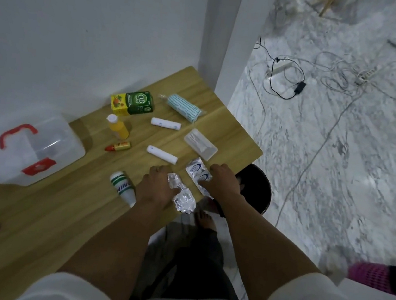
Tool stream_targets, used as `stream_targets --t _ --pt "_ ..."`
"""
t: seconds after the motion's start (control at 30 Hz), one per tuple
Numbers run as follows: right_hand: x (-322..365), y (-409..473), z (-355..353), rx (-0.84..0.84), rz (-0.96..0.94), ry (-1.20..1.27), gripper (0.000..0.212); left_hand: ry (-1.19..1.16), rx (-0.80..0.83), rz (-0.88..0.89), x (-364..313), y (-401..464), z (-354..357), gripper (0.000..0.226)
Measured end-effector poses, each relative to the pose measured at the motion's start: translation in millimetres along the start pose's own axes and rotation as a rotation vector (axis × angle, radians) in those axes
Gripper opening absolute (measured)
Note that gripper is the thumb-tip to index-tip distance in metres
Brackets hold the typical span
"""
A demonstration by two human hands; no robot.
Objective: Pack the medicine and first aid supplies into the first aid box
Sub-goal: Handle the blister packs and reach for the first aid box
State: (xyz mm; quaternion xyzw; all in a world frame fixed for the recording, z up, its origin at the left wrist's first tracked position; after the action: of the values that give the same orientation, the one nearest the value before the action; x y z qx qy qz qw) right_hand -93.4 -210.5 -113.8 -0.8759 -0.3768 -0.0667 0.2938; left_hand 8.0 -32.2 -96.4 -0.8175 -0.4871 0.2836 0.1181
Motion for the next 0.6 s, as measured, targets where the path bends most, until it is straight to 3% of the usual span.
stream_targets --t 0.17,0.33,0.5,0.6 --pt "5.2 0.0 11.5 -0.008 0.061 -0.012 0.056 0.074 0.017 0.005 2.1 6.8 8.7 0.076" --pt "1.3 2.6 18.1 -0.008 0.101 0.141 0.051 -0.086 -0.004 0.028 3.8 11.3 17.5 0.04" --pt "-21.6 -10.2 14.6 -0.007 0.134 0.376 0.015 -0.258 0.018 0.023 -11.5 5.1 25.7 0.021" --pt "-51.9 -32.0 10.9 -0.042 0.188 0.508 0.027 -0.262 0.08 0.135 -39.8 -3.4 35.3 0.018"
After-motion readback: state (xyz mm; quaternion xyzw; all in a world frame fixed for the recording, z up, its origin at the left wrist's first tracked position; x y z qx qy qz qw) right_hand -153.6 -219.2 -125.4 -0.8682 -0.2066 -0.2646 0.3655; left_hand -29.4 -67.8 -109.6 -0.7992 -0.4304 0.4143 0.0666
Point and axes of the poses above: each hand's wrist, its own y-axis towards the middle knuckle, its own z-axis out of the palm, x = y × z, the point moved 3 cm from there along y, towards the middle knuckle
